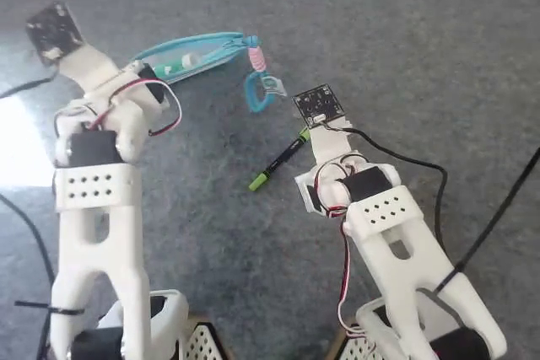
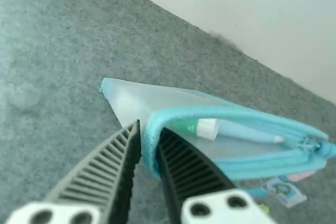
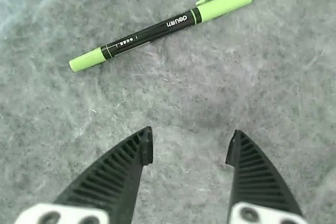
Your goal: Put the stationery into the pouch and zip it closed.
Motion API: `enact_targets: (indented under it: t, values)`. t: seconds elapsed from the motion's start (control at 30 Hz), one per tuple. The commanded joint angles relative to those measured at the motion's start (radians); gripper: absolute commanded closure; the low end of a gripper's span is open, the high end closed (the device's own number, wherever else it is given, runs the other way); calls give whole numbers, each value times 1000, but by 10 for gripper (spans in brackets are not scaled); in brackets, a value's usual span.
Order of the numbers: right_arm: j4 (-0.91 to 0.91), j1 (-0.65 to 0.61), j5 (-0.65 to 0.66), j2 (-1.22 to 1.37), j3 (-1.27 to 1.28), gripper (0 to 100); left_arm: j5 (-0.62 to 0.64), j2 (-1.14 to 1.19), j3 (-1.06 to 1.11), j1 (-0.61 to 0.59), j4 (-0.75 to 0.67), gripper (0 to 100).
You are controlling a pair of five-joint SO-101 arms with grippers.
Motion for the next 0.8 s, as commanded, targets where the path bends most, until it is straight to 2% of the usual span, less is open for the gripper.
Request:
enact_targets:
  t: [0.0,0.13,0.3,0.53,0.77]
  values:
    - [-16,-65,-12,-13,-37,765,-35,12,153,3,-66,987]
    - [-21,-116,-68,102,-126,765,-35,12,231,2,-107,987]
    - [-15,-137,-281,312,-302,764,-35,12,228,-28,-124,987]
    - [-19,-317,-519,532,-462,764,-38,12,231,-31,-167,987]
    - [-16,-231,-695,705,-618,764,-77,12,234,-32,-167,987]
